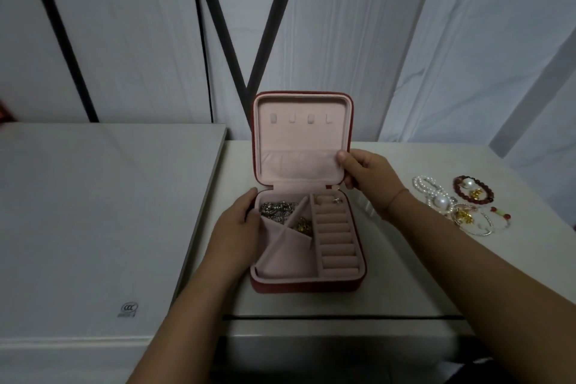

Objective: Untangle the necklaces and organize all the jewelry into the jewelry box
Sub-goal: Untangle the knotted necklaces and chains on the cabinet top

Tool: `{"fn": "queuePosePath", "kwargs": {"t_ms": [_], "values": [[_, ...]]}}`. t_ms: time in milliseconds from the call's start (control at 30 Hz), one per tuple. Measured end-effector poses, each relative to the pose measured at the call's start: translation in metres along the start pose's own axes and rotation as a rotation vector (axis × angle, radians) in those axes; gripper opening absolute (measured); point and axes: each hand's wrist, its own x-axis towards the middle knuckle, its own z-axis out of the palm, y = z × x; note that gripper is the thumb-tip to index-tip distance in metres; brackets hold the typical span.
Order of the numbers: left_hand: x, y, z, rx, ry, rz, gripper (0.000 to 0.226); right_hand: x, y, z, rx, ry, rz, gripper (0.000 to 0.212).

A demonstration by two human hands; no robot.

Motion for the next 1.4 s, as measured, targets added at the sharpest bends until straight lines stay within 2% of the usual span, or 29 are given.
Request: {"fn": "queuePosePath", "kwargs": {"t_ms": [67, 233, 367, 467, 600, 733, 900, 1033, 1400], "values": [[-0.002, 0.003, -0.001, 0.031, -0.007, 0.032, 0.041, -0.01, 0.004, 0.004, 0.053, 0.019, 0.06, 0.038], [0.002, -0.004, 0.006, 0.153, 0.0, 0.077, 0.035, -0.034, -0.004, 0.008, 0.001, 0.093, 0.121, 0.044], [0.002, -0.007, 0.013, 0.174, 0.048, 0.038, 0.038, -0.047, -0.011, 0.005, -0.033, 0.068, 0.18, 0.038], [0.0, -0.007, 0.013, 0.155, 0.037, 0.078, 0.036, -0.06, -0.008, 0.003, -0.073, 0.054, 0.205, 0.036], [0.002, -0.008, 0.011, 0.09, -0.008, 0.09, 0.039, -0.074, -0.002, -0.002, -0.128, -0.018, 0.149, 0.023], [0.009, -0.009, 0.012, 0.098, -0.035, 0.095, 0.058, -0.08, -0.003, -0.004, -0.214, -0.109, 0.124, 0.039], [0.009, -0.001, 0.013, -0.015, -0.016, 0.108, 0.049, -0.082, -0.006, -0.005, -0.151, -0.164, 0.12, 0.041], [0.008, 0.004, 0.011, -0.065, -0.02, 0.078, 0.06, -0.083, -0.008, -0.004, -0.164, -0.171, 0.117, 0.042], [0.008, -0.001, -0.008, -0.094, 0.009, 0.057, 0.056, -0.081, -0.021, 0.016, -0.225, -0.241, 0.059, 0.039]]}}
